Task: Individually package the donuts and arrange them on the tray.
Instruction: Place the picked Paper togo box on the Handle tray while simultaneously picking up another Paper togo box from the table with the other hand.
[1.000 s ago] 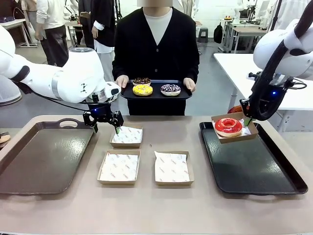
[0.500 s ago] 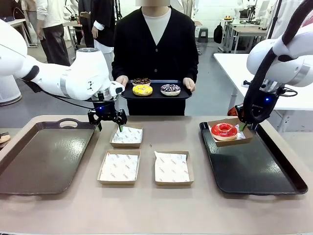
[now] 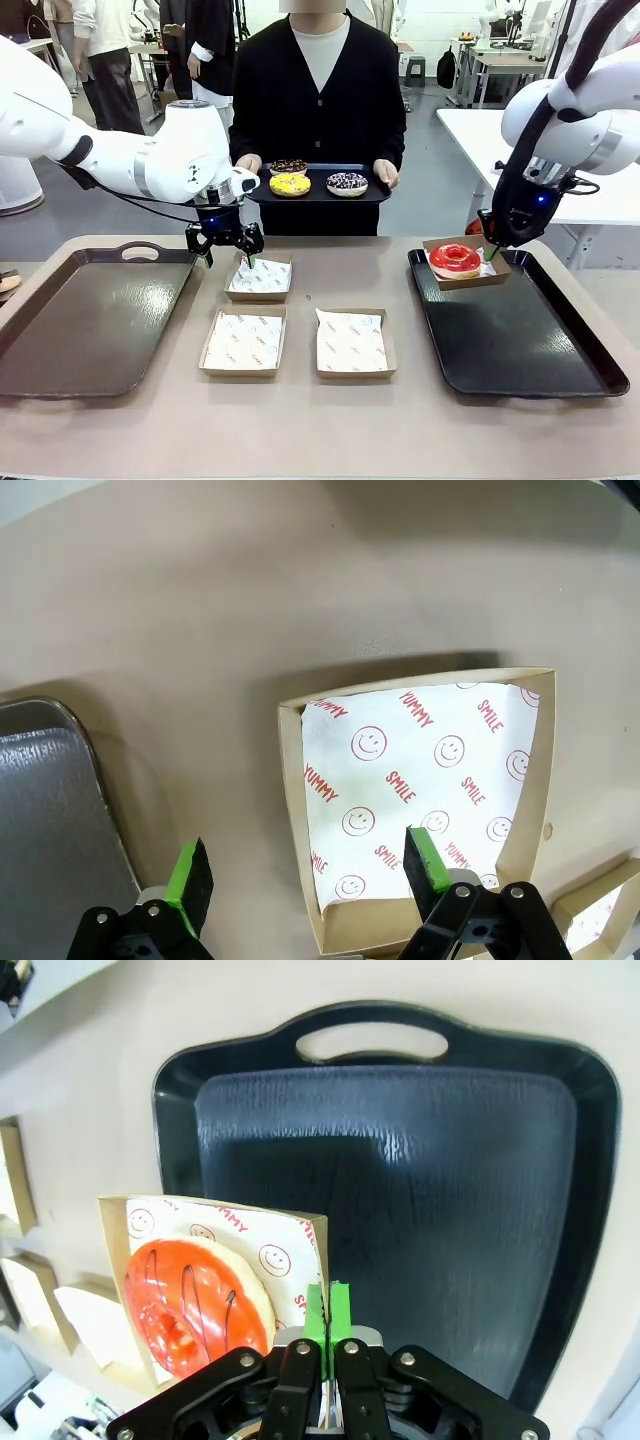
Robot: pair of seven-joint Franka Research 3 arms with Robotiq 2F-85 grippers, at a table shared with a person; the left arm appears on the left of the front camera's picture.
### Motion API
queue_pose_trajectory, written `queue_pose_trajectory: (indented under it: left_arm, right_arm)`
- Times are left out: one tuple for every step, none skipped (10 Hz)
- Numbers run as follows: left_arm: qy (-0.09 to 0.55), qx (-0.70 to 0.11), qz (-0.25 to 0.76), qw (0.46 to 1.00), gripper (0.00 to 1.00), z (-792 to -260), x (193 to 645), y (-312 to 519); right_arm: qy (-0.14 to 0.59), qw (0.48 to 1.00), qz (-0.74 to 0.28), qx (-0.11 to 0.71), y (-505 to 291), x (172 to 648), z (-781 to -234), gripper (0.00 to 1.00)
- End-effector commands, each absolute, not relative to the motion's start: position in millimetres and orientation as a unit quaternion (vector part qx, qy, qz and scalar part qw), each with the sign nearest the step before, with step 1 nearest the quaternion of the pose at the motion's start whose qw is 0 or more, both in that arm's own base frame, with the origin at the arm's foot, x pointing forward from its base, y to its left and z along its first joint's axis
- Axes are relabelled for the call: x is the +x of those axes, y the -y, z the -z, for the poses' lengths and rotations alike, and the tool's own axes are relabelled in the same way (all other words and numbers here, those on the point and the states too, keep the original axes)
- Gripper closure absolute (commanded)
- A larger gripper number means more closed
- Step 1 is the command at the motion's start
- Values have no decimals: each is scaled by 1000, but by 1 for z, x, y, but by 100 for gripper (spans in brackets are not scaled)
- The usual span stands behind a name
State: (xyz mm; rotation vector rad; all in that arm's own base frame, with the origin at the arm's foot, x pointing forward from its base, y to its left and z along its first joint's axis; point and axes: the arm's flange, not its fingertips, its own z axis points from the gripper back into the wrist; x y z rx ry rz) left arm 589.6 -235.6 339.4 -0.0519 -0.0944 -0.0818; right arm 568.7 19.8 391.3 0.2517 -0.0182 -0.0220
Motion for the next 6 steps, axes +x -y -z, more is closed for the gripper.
queue_pose_trajectory:
  left_arm:
    - [45, -8, 28, 999, 0, -339, 598, 242]
    - [44, -8, 27, 999, 0, -337, 601, 242]
    - [41, -9, 24, 999, 0, -335, 604, 241]
    - [40, -8, 23, 999, 0, -334, 603, 240]
    - [40, -8, 23, 999, 0, -334, 604, 240]
    - [40, -8, 24, 999, 0, -333, 606, 240]
  right_arm:
    - [6, 988, 0, 152, -16, 588, -380, 98]
    - [6, 988, -1, 153, -17, 593, -373, 98]
    - [3, 988, 0, 156, -18, 598, -367, 98]
    - [2, 988, -1, 157, -19, 598, -363, 98]
    - [2, 988, 0, 155, -19, 602, -359, 98]
    - [0, 988, 1, 155, -18, 605, -356, 98]
